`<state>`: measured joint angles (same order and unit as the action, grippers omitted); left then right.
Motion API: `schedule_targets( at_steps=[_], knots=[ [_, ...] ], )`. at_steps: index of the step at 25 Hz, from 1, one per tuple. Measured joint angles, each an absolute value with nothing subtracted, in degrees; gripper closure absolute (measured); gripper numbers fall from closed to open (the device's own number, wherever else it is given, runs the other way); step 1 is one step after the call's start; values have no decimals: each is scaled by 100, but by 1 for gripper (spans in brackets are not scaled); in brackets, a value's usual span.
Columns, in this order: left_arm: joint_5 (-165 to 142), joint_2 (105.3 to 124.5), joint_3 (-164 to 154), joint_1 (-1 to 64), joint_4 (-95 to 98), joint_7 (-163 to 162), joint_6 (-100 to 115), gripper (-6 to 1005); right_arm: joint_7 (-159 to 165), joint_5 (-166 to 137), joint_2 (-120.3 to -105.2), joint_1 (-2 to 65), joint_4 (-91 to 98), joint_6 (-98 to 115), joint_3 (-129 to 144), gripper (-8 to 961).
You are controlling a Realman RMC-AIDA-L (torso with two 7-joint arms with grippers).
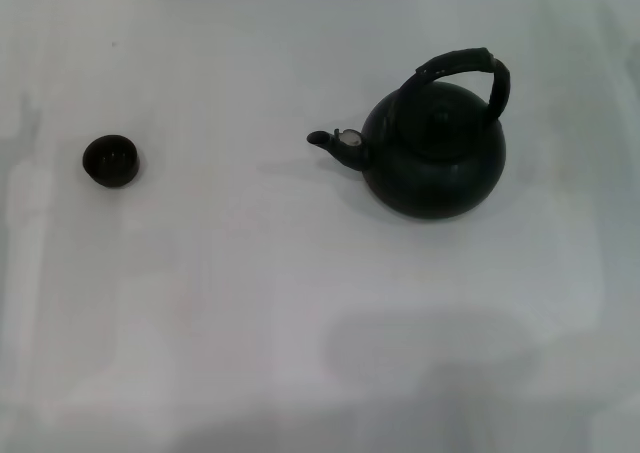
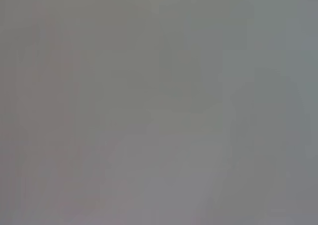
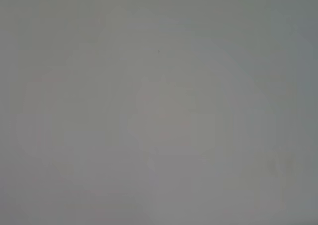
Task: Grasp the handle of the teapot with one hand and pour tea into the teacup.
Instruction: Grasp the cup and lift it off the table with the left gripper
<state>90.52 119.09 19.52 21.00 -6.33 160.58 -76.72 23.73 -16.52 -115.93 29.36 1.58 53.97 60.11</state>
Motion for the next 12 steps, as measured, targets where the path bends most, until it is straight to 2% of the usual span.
schedule_targets(
  at_steps=[12],
  knots=[
    [9041,11909,1946,2113,-633,16058,-7646,127,2373,-1644,-11592,2940,175,5396,6011,167]
  ],
)
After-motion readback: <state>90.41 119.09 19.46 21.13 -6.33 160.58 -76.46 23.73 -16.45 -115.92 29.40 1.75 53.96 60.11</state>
